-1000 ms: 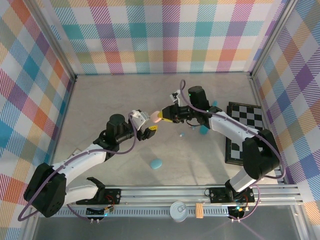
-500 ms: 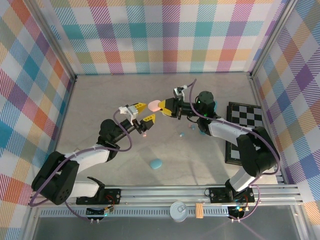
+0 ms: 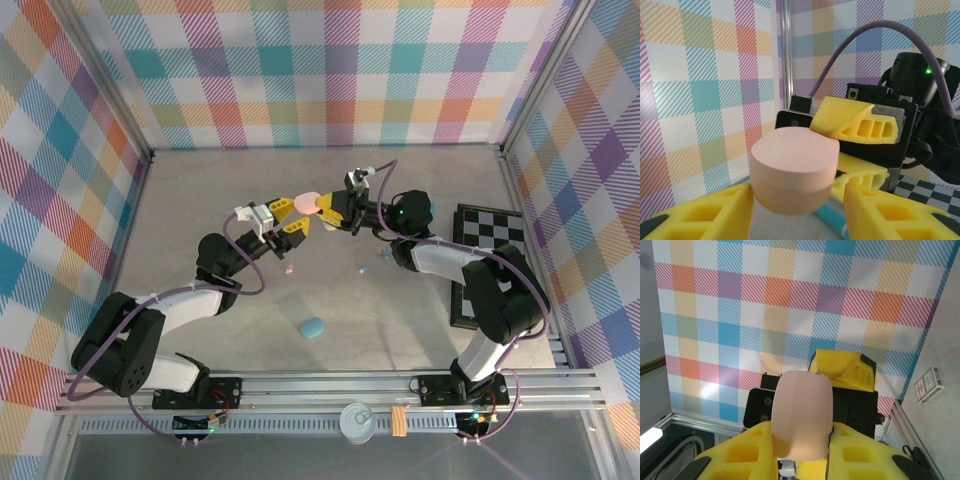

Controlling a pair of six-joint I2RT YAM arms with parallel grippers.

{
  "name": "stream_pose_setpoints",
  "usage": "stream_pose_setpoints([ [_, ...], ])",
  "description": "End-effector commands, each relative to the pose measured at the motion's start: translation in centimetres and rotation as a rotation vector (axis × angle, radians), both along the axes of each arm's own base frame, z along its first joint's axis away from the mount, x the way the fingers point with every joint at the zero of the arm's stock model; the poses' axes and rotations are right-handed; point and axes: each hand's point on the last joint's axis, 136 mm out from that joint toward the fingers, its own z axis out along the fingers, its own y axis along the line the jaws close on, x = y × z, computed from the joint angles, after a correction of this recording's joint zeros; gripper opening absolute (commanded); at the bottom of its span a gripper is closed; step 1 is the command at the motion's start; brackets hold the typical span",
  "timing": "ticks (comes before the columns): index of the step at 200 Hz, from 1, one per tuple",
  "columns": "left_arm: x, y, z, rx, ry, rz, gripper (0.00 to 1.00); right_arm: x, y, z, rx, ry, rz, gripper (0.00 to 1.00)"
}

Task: Insert the wireless bluetooth earbuds into the charging case

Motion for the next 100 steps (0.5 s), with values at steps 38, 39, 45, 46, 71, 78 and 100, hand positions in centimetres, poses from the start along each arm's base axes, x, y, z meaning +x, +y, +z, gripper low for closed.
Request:
stream_pose_setpoints([
  [38,-1.4,-1.1,2.1,-0.016,-0.08,-0.098,0.46,-1.3,1.1,1.0,0.037,-0.04,0.043,0.18],
  [39,-1.4,-1.1,2.1,-0.016,-0.08,-0.098,0.46,-1.3,1.1,1.0,0.037,-0.04,0.044,0.18],
  [45,-1.3,-1.1,2.0,-0.014,-0.078,-0.1,0.46,-1.3,1.1,1.0,0.038,-0.039,0.043,0.18],
  [46,-1.4,-1.1,2.0,-0.014,-0.078,-0.101,0.46,-1.3,1.1,1.0,0.039,-0.04,0.042,0.18],
  [71,-1.3,-1.2,1.8,-0.01,-0.072,-0.105,0.49,-1.4,1.0,1.5,0.049,-0.046,0.045,0.17],
  [78,-1.4,-1.3,1.7,-0.009,-0.072,-0.107,0.49,-1.4,1.0,1.7,0.053,-0.052,0.045,0.17],
  [100,-1.4,-1.3,1.5,-0.005,-0.069,-0.11,0.53,-1.6,1.0,1.9,0.055,-0.057,0.05,0.17],
])
